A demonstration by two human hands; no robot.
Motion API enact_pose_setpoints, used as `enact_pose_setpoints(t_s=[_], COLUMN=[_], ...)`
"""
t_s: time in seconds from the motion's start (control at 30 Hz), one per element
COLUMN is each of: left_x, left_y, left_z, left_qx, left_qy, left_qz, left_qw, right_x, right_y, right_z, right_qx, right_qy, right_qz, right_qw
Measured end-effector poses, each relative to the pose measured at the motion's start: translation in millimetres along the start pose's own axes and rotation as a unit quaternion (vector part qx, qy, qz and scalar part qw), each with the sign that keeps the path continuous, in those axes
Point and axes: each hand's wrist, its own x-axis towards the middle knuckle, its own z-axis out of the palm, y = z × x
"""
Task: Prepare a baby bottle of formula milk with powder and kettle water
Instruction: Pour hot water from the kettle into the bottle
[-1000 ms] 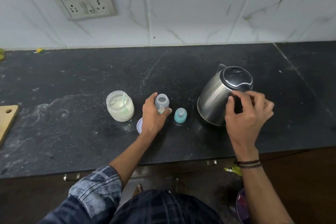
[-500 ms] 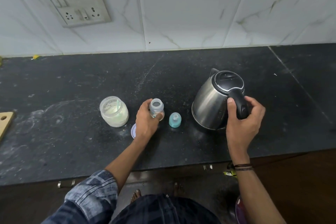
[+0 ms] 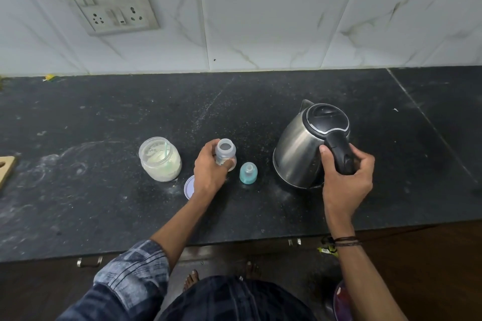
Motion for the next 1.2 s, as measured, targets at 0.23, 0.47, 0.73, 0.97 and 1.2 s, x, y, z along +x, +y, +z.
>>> enact_pose_setpoints(t_s=[0.23, 0.47, 0.73, 0.97, 1.2], left_x=[7.8, 14.9, 17.1, 14.9, 13.4], left_y=[15.5, 34.3, 28.9, 31.3, 34.5], left_z=[-0.5, 4.2, 7.9, 9.4, 4.1], left_qx=[-0.024, -0.009, 0.014, 0.011, -0.004], left_qy=[-0.005, -0.018, -0.013, -0.002, -0.002], left_qz=[0.029, 0.052, 0.032, 0.028, 0.03], left_qw=[0.999, 0.998, 0.999, 1.0, 1.0], right_x=[1.3, 8.5, 33.5, 60.2, 83.6], right_y=[1.0, 4.3, 12.4, 10.2, 2.4], right_z=[0.7, -0.3, -8.9, -18.0, -12.7], right_qx=[0.008, 0.035, 0.056, 0.048, 0.042], right_qy=[0.003, 0.004, -0.031, -0.143, -0.271], right_qz=[-0.004, 0.003, 0.009, -0.038, -0.078], right_qw=[1.0, 0.999, 0.998, 0.988, 0.959])
